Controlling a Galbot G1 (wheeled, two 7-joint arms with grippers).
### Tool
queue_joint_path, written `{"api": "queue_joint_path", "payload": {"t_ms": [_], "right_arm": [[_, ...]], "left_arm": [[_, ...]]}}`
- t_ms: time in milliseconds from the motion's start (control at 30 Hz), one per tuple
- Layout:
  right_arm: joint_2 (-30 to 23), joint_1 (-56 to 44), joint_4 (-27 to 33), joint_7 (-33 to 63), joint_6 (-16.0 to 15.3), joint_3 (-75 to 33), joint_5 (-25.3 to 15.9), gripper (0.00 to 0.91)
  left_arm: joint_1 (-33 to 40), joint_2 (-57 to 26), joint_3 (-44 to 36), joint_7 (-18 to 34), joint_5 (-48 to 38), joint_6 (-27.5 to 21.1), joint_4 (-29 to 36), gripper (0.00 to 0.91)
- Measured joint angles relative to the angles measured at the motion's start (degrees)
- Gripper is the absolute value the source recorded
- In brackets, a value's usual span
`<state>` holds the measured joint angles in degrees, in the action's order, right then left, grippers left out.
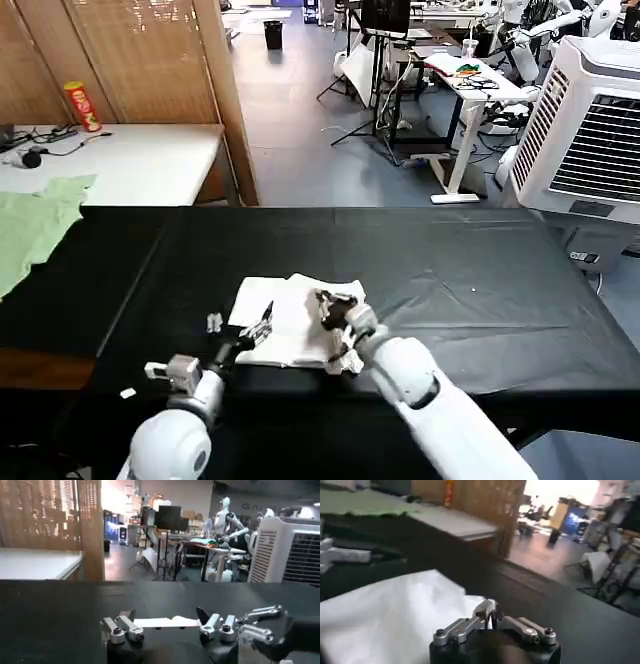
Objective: Fold and organize the clothes.
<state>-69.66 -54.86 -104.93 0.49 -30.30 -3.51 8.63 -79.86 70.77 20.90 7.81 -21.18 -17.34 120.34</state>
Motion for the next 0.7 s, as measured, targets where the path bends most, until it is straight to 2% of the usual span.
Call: {"api": "queue_joint_path", "payload": {"t_ms": [267, 333, 533, 700], "right_arm": [[-0.93, -5.50, -2.11, 2.91, 0.29, -8.89, -0.29, 0.878], [-0.68, -7.01, -3.56, 2.73, 0.30, -11.03, 0.84, 0.878], [0.61, -11.64, -7.59, 1.24, 0.97, -16.02, 4.62, 0.878], [0.46, -14.67, -10.13, 1.13, 1.23, -17.99, 5.27, 0.878]], "left_arm": [[1.44, -0.77, 0.45, -1.40, -2.60, 1.21, -2.19, 0.878], [1.75, -1.12, 0.99, -1.80, -4.34, 1.48, -2.98, 0.878], [2.80, -1.58, 2.57, -2.83, -12.04, 2.06, -6.22, 0.878], [3.75, -1.66, 3.18, -3.81, -19.39, 1.96, -8.92, 0.878]]}}
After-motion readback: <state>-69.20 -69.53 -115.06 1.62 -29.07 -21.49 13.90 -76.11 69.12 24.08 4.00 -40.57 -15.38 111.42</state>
